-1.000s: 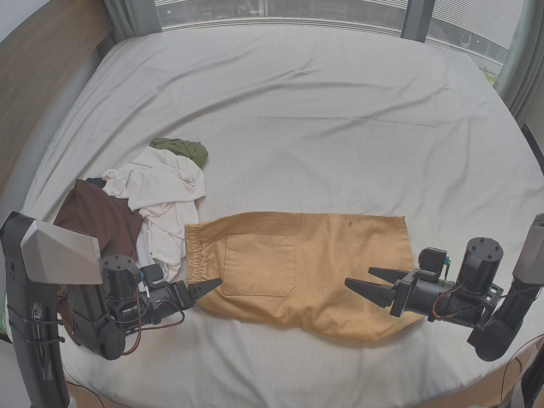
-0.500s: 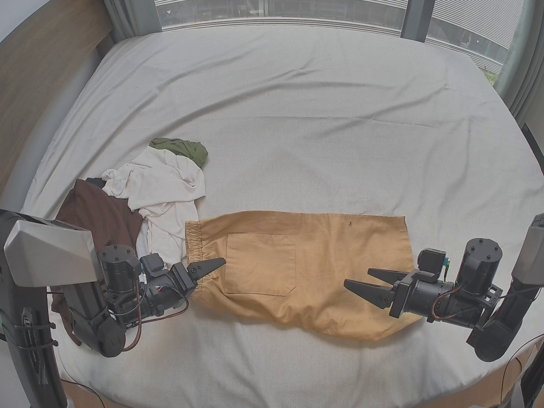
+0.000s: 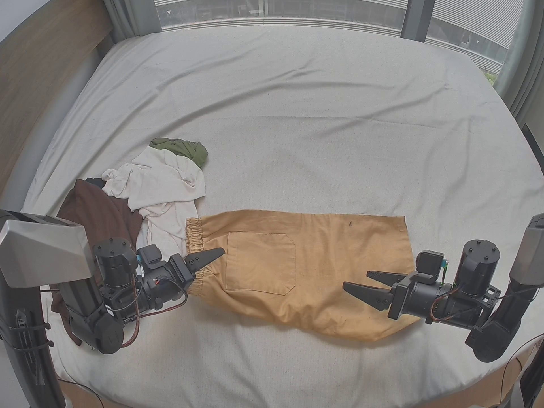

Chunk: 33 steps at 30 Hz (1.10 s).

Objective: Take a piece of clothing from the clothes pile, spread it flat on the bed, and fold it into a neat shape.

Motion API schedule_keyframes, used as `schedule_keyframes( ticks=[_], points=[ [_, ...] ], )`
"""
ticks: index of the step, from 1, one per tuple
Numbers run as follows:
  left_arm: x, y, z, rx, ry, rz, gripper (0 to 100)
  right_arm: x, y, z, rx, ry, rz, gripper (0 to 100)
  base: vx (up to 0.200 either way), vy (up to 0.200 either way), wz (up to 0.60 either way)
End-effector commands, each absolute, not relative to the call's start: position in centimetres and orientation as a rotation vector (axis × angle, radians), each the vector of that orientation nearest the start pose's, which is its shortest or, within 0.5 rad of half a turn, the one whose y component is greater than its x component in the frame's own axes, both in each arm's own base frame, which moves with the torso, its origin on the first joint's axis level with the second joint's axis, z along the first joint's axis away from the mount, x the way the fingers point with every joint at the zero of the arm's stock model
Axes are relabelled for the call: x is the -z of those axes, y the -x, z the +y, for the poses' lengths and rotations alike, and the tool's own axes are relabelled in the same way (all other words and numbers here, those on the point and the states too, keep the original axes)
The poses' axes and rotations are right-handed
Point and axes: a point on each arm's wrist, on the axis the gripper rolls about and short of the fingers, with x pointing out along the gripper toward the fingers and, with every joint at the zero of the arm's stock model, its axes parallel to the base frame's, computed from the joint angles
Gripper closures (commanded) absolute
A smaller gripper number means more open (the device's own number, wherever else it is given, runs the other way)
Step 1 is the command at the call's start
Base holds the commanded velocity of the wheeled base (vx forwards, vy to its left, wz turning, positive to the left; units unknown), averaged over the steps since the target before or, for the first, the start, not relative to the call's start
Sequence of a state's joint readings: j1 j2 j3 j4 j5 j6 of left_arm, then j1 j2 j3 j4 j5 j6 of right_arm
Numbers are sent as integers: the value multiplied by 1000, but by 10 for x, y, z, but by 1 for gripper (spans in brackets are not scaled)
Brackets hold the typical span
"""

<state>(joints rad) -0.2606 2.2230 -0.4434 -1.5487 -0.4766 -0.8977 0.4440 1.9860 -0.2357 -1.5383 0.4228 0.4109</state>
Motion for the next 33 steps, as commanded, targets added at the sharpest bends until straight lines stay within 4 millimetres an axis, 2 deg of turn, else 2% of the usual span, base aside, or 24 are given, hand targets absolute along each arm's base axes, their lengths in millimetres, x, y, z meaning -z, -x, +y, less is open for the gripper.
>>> schedule_keyframes(
  ticks=[1, 10, 12, 14, 19, 33],
  points=[
    [-25, -306, -92, 574, 876, 552, 100, -67, -233, 121, -806, -381, 398, 0, 0, 0, 0],
    [-25, -308, -85, 552, 859, 533, 100, -64, -233, 122, -807, -379, 410, 0, 0, 0, 0],
    [-26, -304, -82, 550, 831, 528, 100, -63, -233, 122, -806, -378, 413, 0, 0, 0, 0],
    [-27, -290, -71, 548, 711, 519, 100, -62, -232, 123, -809, -370, 414, 0, 0, 0, 0],
    [-20, -278, -63, 541, 588, 527, 100, -59, -234, 124, -806, -366, 424, 0, 0, 0, 0],
    [-22, -283, -26, 450, 571, 475, 100, -60, -234, 124, -807, -366, 419, 0, 0, 0, 0]
  ],
)
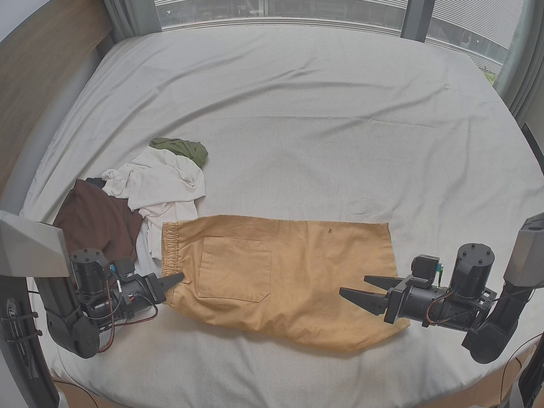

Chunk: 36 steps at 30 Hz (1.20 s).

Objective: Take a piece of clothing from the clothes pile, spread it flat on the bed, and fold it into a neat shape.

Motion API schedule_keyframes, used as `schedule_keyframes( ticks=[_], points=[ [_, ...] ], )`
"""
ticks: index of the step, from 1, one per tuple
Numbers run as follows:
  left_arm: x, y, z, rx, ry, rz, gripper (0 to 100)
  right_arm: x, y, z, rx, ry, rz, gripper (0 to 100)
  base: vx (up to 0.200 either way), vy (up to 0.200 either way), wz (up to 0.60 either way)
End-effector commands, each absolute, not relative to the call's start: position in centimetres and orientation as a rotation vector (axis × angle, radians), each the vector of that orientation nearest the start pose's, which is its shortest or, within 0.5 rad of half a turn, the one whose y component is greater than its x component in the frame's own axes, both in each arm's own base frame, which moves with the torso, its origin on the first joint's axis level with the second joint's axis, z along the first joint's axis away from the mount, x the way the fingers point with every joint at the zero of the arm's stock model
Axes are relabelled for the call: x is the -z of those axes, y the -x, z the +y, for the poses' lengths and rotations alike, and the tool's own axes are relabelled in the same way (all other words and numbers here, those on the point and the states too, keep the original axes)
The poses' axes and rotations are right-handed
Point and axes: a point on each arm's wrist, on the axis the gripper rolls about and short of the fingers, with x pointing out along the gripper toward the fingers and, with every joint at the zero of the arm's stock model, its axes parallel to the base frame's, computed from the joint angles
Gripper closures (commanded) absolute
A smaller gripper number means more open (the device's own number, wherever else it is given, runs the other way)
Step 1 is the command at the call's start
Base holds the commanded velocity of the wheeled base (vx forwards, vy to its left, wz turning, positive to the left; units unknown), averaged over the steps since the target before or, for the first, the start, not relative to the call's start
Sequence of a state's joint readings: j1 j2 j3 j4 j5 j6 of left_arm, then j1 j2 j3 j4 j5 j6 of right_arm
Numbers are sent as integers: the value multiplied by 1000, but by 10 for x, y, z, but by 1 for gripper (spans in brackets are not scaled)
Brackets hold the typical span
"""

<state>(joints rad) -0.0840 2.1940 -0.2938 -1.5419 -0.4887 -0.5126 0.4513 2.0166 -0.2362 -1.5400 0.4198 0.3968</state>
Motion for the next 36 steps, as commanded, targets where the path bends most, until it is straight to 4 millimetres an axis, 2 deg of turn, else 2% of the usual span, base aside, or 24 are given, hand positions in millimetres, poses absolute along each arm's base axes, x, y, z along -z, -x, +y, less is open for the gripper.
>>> schedule_keyframes(
  ticks=[1, 8, 13, 20, 22, 23, 27, 30, 33, 36],
  points=[
    [-23, -283, -24, 447, 572, 471, 100, -60, -234, 124, -807, -366, 419, 0, 0, 0, 0],
    [-29, -282, -13, 459, 582, 450, 100, -59, -233, 125, -813, -365, 422, 0, 0, 0, 0],
    [-37, -275, -26, 523, 575, 450, 100, -59, -232, 128, -824, -364, 427, 0, 0, 0, 0],
    [-53, -266, -68, 671, 557, 446, 100, -60, -231, 130, -832, -365, 424, 0, 0, 0, 0],
    [-54, -266, -69, 674, 557, 444, 100, -60, -231, 130, -834, -364, 425, 0, 0, 0, 0],
    [-57, -263, -81, 717, 563, 449, 100, -60, -231, 130, -835, -364, 424, 0, 0, 0, 0],
    [-60, -259, -103, 790, 576, 467, 100, -62, -231, 130, -833, -365, 413, 0, 0, 0, 0],
    [-63, -259, -117, 818, 573, 454, 100, -70, -232, 128, -835, -367, 379, 0, 0, 0, 0],
    [-66, -263, -130, 791, 568, 413, 100, -87, -228, 125, -849, -377, 317, 0, 0, 0, 0],
    [-67, -267, -144, 808, 563, 395, 100, -91, -228, 124, -846, -378, 301, 0, 0, 0, 0]
  ],
)
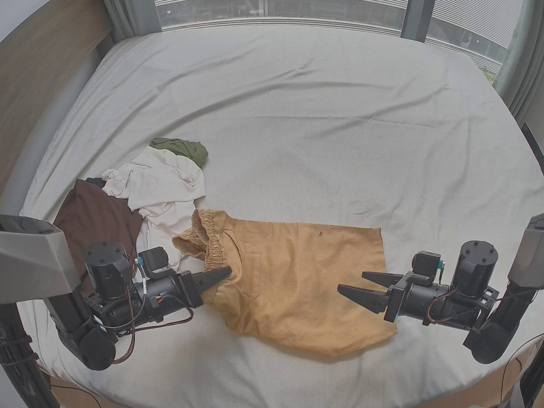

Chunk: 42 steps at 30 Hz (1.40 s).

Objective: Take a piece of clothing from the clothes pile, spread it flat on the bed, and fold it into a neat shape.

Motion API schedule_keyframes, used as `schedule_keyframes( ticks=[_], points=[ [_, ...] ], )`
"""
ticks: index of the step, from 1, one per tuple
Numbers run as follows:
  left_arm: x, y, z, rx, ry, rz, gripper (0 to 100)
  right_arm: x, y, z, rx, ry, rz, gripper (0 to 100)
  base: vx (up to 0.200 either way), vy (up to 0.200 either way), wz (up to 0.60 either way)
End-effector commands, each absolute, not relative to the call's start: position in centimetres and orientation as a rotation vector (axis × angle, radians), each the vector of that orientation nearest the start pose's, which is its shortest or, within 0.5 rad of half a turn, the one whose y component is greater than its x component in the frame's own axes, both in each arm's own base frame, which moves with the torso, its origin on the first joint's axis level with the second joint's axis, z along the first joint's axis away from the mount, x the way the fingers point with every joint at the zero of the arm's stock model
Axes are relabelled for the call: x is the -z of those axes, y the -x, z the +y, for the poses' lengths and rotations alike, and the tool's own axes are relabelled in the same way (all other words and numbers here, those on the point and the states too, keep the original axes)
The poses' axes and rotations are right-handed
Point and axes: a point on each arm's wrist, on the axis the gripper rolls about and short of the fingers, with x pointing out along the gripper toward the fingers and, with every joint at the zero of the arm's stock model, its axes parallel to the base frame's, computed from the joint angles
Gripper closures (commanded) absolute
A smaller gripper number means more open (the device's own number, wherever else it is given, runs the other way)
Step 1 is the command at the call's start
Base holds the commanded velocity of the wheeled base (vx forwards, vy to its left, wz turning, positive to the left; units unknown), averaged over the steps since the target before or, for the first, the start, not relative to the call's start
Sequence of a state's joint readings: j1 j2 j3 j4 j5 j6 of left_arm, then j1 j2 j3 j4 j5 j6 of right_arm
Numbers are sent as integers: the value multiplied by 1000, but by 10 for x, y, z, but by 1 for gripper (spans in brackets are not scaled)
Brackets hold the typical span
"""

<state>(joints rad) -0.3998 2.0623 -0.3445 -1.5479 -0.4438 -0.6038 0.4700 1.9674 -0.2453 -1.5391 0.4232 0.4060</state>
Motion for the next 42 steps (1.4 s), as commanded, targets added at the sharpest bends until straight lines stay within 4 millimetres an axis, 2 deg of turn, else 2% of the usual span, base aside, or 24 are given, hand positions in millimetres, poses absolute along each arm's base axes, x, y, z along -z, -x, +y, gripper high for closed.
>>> schedule_keyframes(
  ticks=[1, 6, 9, 11, 17, 19, 22, 30, 42],
  points=[
    [-68, -268, -148, 820, 561, 388, 100, -91, -229, 124, -846, -378, 297, 0, 0, 0, 0],
    [-79, -269, -172, 902, 569, 347, 100, -93, -230, 124, -844, -379, 289, 0, 0, 0, 0],
    [-81, -267, -180, 927, 598, 356, 100, -95, -229, 124, -845, -379, 281, 0, 0, 0, 0],
    [-83, -265, -191, 957, 627, 367, 100, -102, -228, 123, -851, -380, 249, 0, 0, 0, 0],
    [-67, -271, -211, 988, 623, 402, 100, -111, -235, 122, -845, -385, 199, 0, 0, 0, 0],
    [-67, -271, -211, 988, 623, 402, 100, -111, -235, 122, -845, -385, 199, 0, 0, 0, 0],
    [-59, -272, -228, 1021, 619, 415, 100, -121, -240, 119, -837, -399, 156, 0, 0, 0, 0],
    [-58, -272, -252, 1065, 662, 451, 100, -144, -231, 119, -874, -449, 88, 0, 0, 0, 0],
    [-55, -275, -278, 1071, 648, 541, 100, -147, -231, 119, -880, -450, 77, 0, 0, 0, 0]
  ],
)
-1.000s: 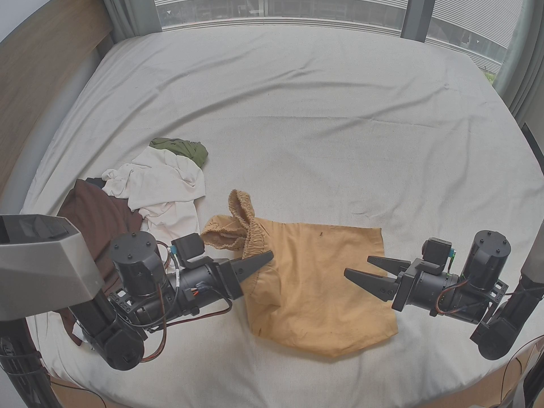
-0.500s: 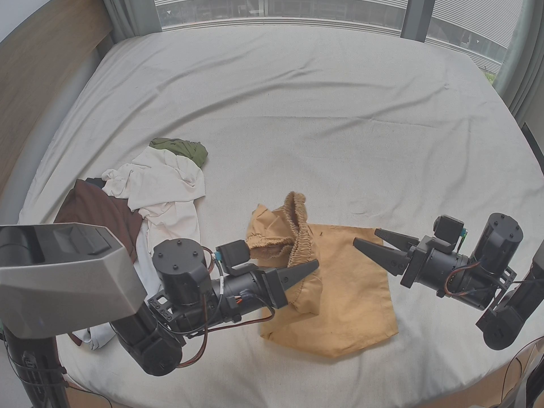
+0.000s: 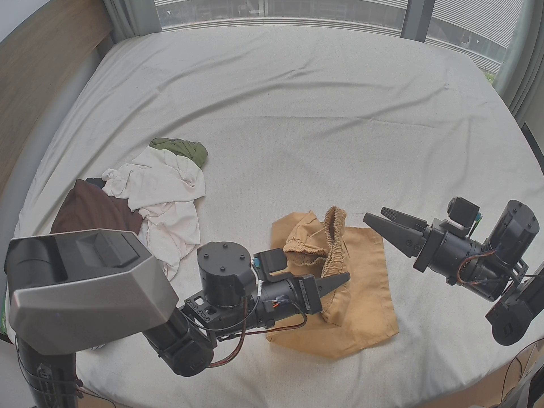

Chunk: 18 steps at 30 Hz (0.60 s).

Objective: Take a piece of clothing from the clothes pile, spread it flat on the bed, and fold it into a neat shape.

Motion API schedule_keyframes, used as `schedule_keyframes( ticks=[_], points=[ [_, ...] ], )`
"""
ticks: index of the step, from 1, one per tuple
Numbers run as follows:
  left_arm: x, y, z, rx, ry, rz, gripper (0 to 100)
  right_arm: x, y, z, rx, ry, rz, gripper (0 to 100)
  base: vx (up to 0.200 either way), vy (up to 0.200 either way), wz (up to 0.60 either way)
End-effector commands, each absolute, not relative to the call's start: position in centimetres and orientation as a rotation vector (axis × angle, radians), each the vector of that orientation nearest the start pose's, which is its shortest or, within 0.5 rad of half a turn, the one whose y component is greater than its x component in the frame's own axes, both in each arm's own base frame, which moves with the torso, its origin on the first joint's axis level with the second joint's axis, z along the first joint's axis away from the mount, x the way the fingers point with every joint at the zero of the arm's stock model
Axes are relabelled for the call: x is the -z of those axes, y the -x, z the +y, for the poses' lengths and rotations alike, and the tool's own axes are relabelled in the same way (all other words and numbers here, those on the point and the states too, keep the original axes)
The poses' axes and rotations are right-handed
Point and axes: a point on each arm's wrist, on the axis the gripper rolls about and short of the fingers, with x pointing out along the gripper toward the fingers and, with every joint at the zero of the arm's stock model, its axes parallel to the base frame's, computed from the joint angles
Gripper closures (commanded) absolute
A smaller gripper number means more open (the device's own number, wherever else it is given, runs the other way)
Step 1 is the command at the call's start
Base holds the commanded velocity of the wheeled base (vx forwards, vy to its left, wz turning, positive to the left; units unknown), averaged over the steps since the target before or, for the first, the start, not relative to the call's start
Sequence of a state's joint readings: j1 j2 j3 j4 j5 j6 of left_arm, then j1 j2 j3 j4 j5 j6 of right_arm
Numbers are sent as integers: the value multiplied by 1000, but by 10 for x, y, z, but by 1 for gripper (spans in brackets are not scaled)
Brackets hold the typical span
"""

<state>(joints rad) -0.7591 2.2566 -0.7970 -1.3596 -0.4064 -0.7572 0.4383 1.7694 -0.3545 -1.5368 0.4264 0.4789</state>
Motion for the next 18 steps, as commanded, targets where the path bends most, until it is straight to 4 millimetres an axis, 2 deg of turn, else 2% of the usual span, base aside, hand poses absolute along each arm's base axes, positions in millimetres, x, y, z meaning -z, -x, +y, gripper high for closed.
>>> schedule_keyframes(
  ticks=[1, 9, 18],
  points=[
    [-53, -276, -281, 1067, 646, 546, 100, -147, -231, 119, -880, -448, 78, 0, 0, 0, 0],
    [-46, -272, -293, 1078, 633, 589, 100, -148, -232, 120, -879, -450, 74, 0, 0, 0, 0],
    [-40, -276, -297, 1066, 625, 604, 100, -147, -232, 120, -879, -449, 75, 0, 0, 0, 0]
  ],
)
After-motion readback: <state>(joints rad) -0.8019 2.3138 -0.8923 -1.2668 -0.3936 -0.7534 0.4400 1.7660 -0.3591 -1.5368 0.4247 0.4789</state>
